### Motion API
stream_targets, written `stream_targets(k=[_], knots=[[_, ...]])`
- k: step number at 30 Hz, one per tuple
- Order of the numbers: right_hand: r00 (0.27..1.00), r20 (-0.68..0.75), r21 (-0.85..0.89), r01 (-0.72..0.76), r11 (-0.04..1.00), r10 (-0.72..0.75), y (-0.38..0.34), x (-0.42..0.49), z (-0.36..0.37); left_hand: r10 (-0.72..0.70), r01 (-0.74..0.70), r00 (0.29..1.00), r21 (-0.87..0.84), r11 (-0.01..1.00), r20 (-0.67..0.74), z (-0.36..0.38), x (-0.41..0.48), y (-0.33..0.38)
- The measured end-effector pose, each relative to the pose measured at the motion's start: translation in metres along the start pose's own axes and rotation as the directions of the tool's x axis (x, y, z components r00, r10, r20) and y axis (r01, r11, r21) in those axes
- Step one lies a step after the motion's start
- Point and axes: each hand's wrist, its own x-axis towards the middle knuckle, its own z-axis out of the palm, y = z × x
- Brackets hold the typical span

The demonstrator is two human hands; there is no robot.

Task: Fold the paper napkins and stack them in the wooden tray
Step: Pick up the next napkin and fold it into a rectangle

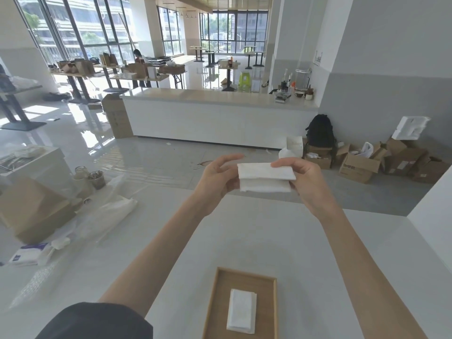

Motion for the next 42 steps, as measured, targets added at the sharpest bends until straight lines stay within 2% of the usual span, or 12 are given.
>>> stream_targets(k=[6, 12, 14, 17, 20, 26, 28, 30, 34, 37, 39, 42], knots=[[0.996, -0.036, -0.068, 0.078, 0.995, -0.081, -0.002, -0.002, 0.009, -0.212, 0.21, 0.977, -0.145, 0.967, 0.002, 0.003, -0.01, 0.008], [0.996, -0.029, -0.11, 0.077, 0.991, -0.08, -0.005, -0.009, 0.014, -0.116, 0.115, 0.993, 0.064, 0.991, 0.019, 0.0, -0.018, 0.005], [0.999, -0.034, -0.047, 0.002, 0.999, -0.004, -0.001, -0.011, 0.013, -0.089, 0.089, 0.996, 0.073, 0.993, -0.006, 0.0, -0.021, 0.003], [0.973, 0.007, 0.235, -0.225, 0.946, 0.23, 0.003, -0.015, 0.013, -0.059, 0.06, 0.998, 0.095, 0.994, -0.018, -0.001, -0.027, -0.001], [0.958, 0.009, 0.221, -0.283, 0.933, 0.288, 0.008, -0.023, 0.014, -0.058, 0.06, 0.998, 0.114, 0.992, -0.017, -0.004, -0.034, -0.003], [0.984, -0.08, 0.004, -0.159, 0.987, 0.158, 0.012, -0.032, 0.02, -0.128, 0.124, 0.992, 0.181, 0.976, 0.009, -0.008, -0.046, -0.005], [0.993, -0.018, -0.053, -0.12, 0.991, 0.119, 0.01, -0.035, 0.02, -0.261, 0.247, 0.962, 0.142, 0.958, 0.084, -0.008, -0.051, -0.001], [0.992, 0.084, -0.079, -0.091, 0.993, 0.097, 0.005, -0.037, 0.019, -0.394, 0.378, 0.896, 0.114, 0.919, 0.206, -0.009, -0.057, 0.002], [0.964, 0.245, -0.2, -0.058, 0.978, 0.107, -0.004, -0.037, 0.025, -0.414, 0.403, 0.791, 0.126, 0.907, 0.45, -0.005, -0.07, -0.007], [0.984, 0.17, -0.244, -0.003, 0.97, 0.046, -0.004, -0.041, 0.036, -0.377, 0.404, 0.831, 0.021, 0.914, 0.409, 0.0, -0.079, -0.02], [0.988, 0.139, -0.329, 0.112, 0.938, -0.07, -0.001, -0.05, 0.041, -0.356, 0.405, 0.872, -0.087, 0.91, 0.336, 0.001, -0.083, -0.027], [0.91, 0.374, -0.507, 0.363, 0.782, -0.18, 0.009, -0.064, 0.046, -0.312, 0.385, 0.894, -0.194, 0.902, 0.323, -0.002, -0.086, -0.031]])
